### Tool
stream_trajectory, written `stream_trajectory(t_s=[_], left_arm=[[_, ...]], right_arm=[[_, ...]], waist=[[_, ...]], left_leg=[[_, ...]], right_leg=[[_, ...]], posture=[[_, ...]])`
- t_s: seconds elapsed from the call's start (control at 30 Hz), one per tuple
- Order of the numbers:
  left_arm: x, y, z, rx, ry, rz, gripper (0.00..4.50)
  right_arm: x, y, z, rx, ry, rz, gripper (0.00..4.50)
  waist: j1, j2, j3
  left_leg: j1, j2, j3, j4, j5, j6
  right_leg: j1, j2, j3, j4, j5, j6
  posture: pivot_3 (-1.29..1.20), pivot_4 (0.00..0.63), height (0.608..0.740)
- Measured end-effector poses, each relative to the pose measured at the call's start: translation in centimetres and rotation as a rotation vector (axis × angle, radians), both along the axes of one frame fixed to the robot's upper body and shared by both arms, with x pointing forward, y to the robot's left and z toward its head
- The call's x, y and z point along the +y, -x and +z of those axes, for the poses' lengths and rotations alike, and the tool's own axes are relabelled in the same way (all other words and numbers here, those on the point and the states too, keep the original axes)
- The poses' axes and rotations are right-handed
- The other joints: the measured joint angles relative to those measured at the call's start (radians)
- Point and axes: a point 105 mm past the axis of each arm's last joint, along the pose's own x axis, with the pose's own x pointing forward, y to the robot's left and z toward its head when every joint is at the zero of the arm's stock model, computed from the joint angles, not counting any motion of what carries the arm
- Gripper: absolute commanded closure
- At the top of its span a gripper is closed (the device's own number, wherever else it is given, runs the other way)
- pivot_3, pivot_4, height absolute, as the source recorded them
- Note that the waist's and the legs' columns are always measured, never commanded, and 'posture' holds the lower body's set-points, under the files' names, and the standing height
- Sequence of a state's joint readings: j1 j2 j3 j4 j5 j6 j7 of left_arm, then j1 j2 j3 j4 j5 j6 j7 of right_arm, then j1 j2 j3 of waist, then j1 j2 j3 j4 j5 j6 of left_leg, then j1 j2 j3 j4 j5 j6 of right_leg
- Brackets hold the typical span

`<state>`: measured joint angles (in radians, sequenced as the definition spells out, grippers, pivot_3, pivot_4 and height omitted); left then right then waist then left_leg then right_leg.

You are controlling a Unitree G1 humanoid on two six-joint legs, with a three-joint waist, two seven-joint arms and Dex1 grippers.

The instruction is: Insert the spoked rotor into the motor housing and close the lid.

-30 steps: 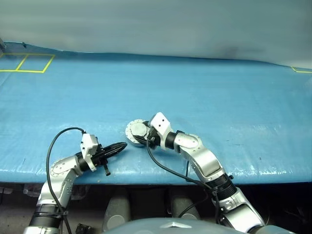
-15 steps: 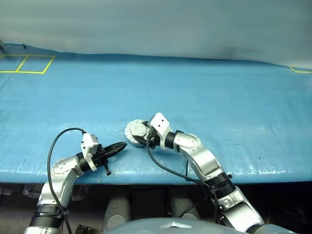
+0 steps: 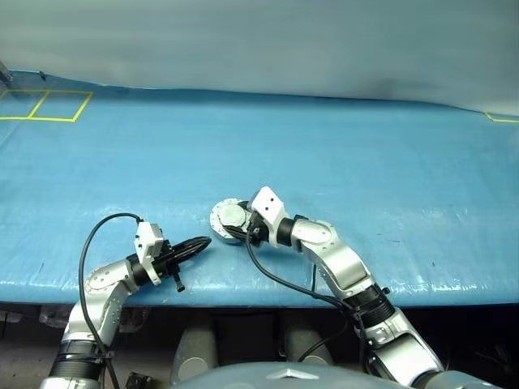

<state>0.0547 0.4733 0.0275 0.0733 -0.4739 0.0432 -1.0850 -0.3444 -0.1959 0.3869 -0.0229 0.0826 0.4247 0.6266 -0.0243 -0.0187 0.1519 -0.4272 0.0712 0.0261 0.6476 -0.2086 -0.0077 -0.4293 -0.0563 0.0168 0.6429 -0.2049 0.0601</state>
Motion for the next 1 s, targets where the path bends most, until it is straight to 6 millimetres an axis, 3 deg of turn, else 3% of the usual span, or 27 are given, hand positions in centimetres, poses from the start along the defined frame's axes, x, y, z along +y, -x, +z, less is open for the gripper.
stream_trajectory(t_s=[0.2,0.33,0.53,0.8,1.0], left_arm=[[-0.2,-0.6,0.1,0.032,0.052,0.049,4.50],[0.1,-2.4,1.6,0.038,0.135,0.122,4.50],[-0.3,-3.6,2.8,0.004,0.114,0.108,4.50],[-1.3,-3.8,1.0,0.040,-0.023,0.066,4.50],[-1.5,-4.0,0.9,0.017,-0.083,0.051,4.50]], right_arm=[[0.1,-0.1,-0.1,0.002,0.001,-0.002,1.45],[0.1,-0.1,-0.2,0.001,0.004,-0.003,1.45],[0.1,-0.1,-0.1,-0.001,0.004,0.000,1.45],[0.1,-0.1,-0.1,-0.004,0.004,-0.009,1.45],[0.0,-0.1,-0.3,-0.006,0.011,-0.019,1.45]], waist=[[-0.001,0.000,0.000],[-0.001,-0.001,-0.001],[0.000,0.000,-0.001],[0.000,0.000,-0.001],[0.003,0.000,-0.002]], left_leg=[[0.001,0.000,0.000,0.000,0.000,0.000],[0.001,0.000,-0.001,0.001,0.000,0.000],[0.001,0.000,-0.001,0.000,0.000,0.000],[0.001,0.000,-0.001,0.000,0.000,0.000],[0.004,-0.001,-0.001,0.000,0.000,0.000]], right_leg=[[0.000,0.000,0.000,0.000,0.000,0.000],[0.000,0.000,-0.001,0.001,0.000,0.000],[0.001,0.000,-0.001,0.000,0.000,0.000],[0.001,0.000,-0.001,0.000,0.000,0.000],[0.001,-0.001,-0.001,0.000,0.000,0.000]], posture=[[0.00,0.150,0.740],[0.00,0.150,0.740],[0.00,0.150,0.740],[0.00,0.150,0.740],[0.00,0.150,0.740]])
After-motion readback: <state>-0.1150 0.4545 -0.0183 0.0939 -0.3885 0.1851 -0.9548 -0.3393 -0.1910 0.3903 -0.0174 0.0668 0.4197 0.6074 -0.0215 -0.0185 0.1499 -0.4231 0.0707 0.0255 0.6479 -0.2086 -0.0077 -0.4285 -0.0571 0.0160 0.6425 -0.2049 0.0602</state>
